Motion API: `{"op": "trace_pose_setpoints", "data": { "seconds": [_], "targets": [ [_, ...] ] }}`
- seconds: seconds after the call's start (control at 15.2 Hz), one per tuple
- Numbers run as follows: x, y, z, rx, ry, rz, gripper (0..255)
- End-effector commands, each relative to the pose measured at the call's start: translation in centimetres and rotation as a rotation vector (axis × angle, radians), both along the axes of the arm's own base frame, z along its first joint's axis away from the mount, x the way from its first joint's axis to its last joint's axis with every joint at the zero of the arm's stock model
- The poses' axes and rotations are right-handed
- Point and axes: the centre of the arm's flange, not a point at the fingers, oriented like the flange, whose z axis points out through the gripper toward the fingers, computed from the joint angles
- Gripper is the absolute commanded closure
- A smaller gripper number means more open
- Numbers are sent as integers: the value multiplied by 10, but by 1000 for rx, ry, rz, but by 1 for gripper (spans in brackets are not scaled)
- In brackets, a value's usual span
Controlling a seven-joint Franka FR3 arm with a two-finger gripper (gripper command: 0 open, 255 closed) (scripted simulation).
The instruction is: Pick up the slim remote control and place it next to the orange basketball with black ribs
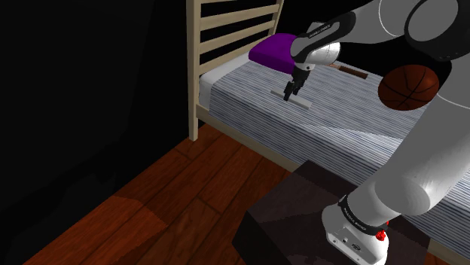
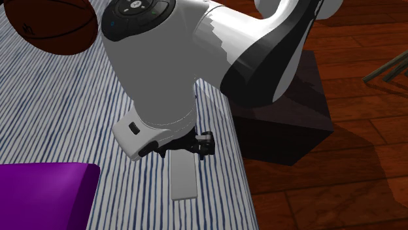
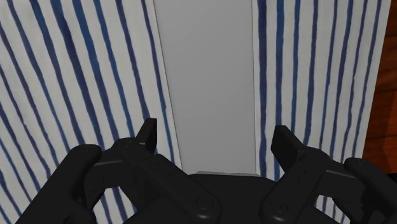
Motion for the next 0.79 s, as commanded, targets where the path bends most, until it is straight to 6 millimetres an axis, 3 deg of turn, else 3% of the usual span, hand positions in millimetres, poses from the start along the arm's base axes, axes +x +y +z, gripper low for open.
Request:
{"op": "trace_pose_setpoints", "data": {
  "seconds": [0.0, 0.2, 0.26, 0.73],
  "targets": [
    [0, 0, 0, 0, 0, 0, 0],
    [0, 0, 0, 0, 0, 0, 0],
    [0, 0, 0, 0, 0, 0, 255],
    [0, 0, 0, 0, 0, 0, 255]
  ]
}}
